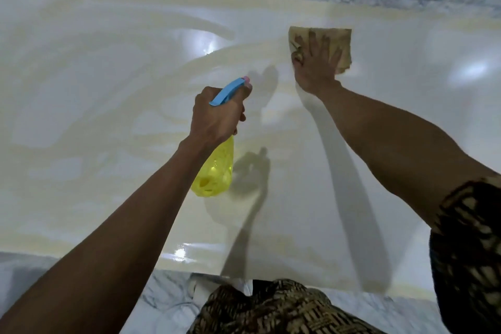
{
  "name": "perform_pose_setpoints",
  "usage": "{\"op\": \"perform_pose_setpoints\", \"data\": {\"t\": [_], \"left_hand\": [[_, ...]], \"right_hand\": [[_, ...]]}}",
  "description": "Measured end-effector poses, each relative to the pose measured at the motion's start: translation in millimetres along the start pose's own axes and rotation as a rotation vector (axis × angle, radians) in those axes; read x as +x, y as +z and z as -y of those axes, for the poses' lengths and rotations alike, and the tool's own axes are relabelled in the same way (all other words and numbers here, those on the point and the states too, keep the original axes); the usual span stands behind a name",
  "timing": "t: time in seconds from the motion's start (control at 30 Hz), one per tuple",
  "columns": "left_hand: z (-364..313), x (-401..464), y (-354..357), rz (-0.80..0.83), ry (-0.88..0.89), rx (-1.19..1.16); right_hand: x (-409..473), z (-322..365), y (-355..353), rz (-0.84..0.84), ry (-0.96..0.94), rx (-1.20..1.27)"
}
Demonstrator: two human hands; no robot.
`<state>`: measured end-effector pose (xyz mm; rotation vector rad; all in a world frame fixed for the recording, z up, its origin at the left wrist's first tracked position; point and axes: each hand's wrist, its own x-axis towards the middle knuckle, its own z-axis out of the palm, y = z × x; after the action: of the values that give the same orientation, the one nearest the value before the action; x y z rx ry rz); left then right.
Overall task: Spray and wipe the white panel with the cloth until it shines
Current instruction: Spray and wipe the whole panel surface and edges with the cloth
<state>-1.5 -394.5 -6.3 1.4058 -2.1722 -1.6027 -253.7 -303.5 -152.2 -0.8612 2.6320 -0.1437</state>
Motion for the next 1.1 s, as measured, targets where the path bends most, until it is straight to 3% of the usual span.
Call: {"op": "perform_pose_setpoints", "data": {"t": [0.2,0.37,0.5,0.67,0.77,0.93,1.1], "left_hand": [[30,-47,-21,0.034,-0.048,0.029],[60,-110,-50,0.088,0.019,0.040],[86,-158,-67,0.124,0.042,0.069],[114,-206,-83,0.179,0.056,0.072],[119,-228,-89,0.209,0.076,0.083],[103,-236,-98,0.218,0.106,0.068],[66,-221,-106,0.175,0.176,0.047]], "right_hand": [[-129,12,47,0.030,-0.121,-0.002],[-266,15,78,0.094,-0.149,-0.039],[-372,19,112,0.144,-0.069,-0.072],[-456,56,132,0.194,0.093,0.066],[-468,73,123,0.189,0.181,0.284],[-455,96,43,0.039,0.290,0.778],[-399,89,-36,-0.159,0.310,1.425]]}}
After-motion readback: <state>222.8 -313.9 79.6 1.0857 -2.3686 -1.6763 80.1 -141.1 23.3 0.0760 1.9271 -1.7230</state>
